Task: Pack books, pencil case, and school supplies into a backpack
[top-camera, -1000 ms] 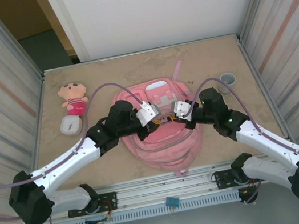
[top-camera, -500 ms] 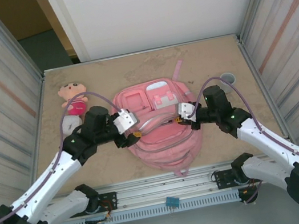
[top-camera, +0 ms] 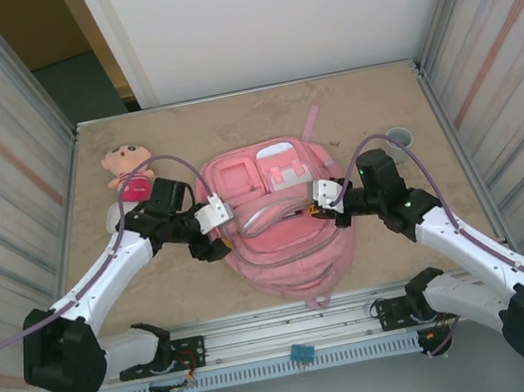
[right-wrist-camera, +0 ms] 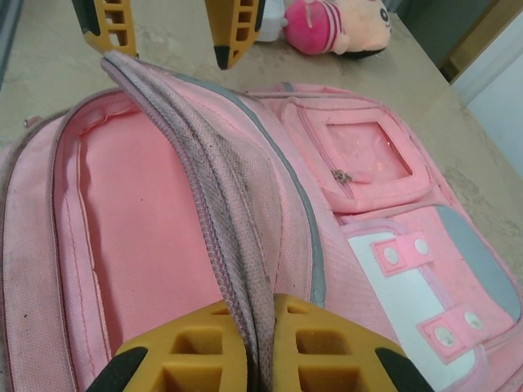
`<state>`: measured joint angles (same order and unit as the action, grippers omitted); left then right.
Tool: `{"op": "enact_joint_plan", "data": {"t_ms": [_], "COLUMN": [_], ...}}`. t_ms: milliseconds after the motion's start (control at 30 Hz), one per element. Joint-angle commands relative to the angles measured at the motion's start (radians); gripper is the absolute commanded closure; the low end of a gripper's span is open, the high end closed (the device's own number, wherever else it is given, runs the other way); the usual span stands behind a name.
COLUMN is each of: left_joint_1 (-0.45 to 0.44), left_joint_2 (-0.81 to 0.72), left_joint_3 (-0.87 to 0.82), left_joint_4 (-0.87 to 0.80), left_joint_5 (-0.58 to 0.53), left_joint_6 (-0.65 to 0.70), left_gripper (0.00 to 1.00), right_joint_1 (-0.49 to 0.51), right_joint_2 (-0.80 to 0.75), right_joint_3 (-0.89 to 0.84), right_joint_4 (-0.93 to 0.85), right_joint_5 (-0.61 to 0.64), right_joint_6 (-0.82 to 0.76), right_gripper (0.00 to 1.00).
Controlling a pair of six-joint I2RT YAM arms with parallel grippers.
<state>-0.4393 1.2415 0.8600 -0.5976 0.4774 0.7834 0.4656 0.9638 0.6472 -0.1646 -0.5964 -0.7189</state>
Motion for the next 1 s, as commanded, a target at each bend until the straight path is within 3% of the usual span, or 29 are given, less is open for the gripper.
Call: {"op": "enact_joint_plan", "data": {"t_ms": [0, 200, 333, 533, 600, 667, 800, 967], "left_joint_1": [-0.021, -0.054, -0.094, -0.120, -0.122, -0.123, -0.127, -0.139], "left_joint_2": [0.026, 0.100, 0.112, 0.043, 0.016, -0.005, -0.049, -0.067], "left_joint_3": [0.027, 0.041, 0.054, 0.028, 0.017, 0.005, -0.022, -0.037], "left_joint_4": [0.042, 0.054, 0.035, 0.053, 0.056, 0.057, 0.060, 0.079], "left_joint_5": [0.086, 0.109, 0.119, 0.124, 0.106, 0.091, 0.085, 0.083], "left_joint_6": [0.036, 0.028, -0.011, -0.071, -0.091, -0.105, -0.120, -0.140], "left_gripper": [0.26, 0.32, 0.56, 0.79, 0.92, 1.00, 1.00, 1.00], "right_joint_1": [-0.005, -0.005, -0.005, -0.005, -0.003, 0.011, 0.119, 0.281], "right_joint_2": [-0.009, -0.011, -0.012, -0.020, -0.026, -0.039, -0.090, -0.074], "right_joint_3": [0.019, 0.022, 0.028, 0.022, 0.021, 0.022, 0.005, -0.029], "right_joint_4": [0.024, 0.025, 0.019, 0.015, -0.002, -0.025, -0.058, 0.014], "right_joint_5": [-0.060, -0.054, -0.024, -0.013, 0.002, 0.025, 0.154, 0.262], "right_joint_6": [0.008, 0.012, 0.022, 0.017, 0.013, 0.010, -0.009, 0.006], "right_gripper": [0.94, 0.94, 0.92, 0.87, 0.80, 0.67, 0.48, 0.42]}}
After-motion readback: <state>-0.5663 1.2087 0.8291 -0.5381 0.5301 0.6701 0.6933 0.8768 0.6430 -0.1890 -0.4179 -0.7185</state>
